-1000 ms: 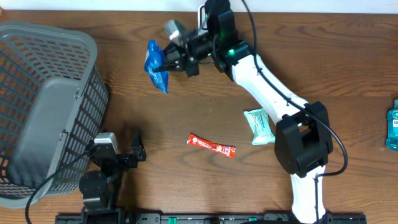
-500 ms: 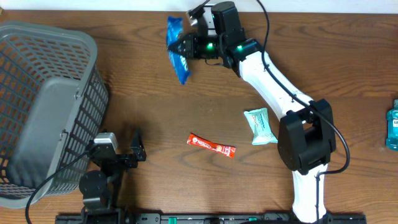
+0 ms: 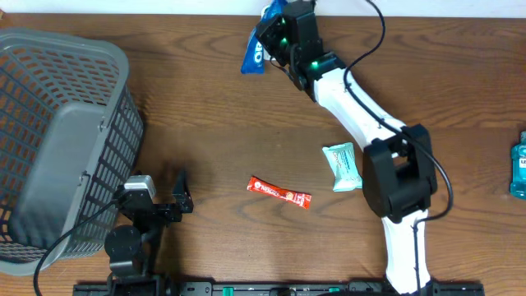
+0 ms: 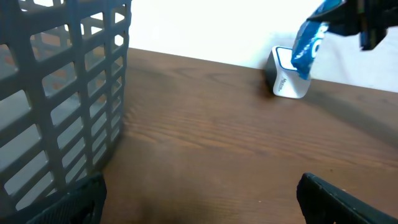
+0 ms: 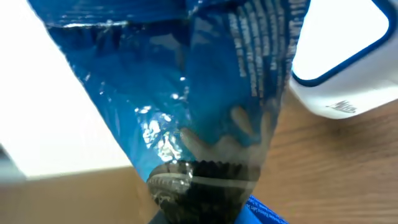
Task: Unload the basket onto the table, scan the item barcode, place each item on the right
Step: 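Hold the Oreo pack against the scanner window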
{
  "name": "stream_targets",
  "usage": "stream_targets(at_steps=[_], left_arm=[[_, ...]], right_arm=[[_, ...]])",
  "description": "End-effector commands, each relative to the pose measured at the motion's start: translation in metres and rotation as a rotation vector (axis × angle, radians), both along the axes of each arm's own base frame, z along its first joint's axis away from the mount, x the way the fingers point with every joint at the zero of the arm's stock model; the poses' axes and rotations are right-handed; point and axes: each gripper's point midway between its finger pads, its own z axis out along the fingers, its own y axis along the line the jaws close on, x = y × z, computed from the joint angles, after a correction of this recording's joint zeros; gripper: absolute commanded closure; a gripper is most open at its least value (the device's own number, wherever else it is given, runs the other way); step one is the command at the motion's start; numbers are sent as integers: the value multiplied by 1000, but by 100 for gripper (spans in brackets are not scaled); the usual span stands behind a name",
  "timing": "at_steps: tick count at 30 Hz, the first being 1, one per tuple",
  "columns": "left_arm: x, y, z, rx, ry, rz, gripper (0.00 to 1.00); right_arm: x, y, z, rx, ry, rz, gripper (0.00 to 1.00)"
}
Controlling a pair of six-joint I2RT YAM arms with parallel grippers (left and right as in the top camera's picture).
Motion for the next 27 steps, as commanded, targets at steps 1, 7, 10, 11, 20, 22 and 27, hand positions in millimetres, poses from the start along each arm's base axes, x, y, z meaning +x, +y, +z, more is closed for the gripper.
stream_targets(at_steps=[1, 7, 10, 11, 20, 22, 27], left_arm=[[-1, 0, -15, 4, 39, -3, 2], [-1, 0, -15, 4, 39, -2, 2], [-1, 0, -15, 4, 39, -2, 2], [-1, 0, -15, 4, 39, -2, 2], [-1, 0, -15, 4, 39, -2, 2], [-1, 0, -15, 4, 39, -2, 2], [-1, 0, -15, 4, 39, -2, 2]], right_arm=[[27, -18, -32, 196, 120, -223, 98], [66, -5, -38, 281, 100, -225, 98], [78, 2, -45, 327, 143, -243, 98], [82, 5, -48, 340, 152, -246, 98], [82, 9, -64, 343, 210, -251, 98], [79, 8, -71, 330, 238, -252, 98], [68, 14, -75, 293, 285, -159, 99]])
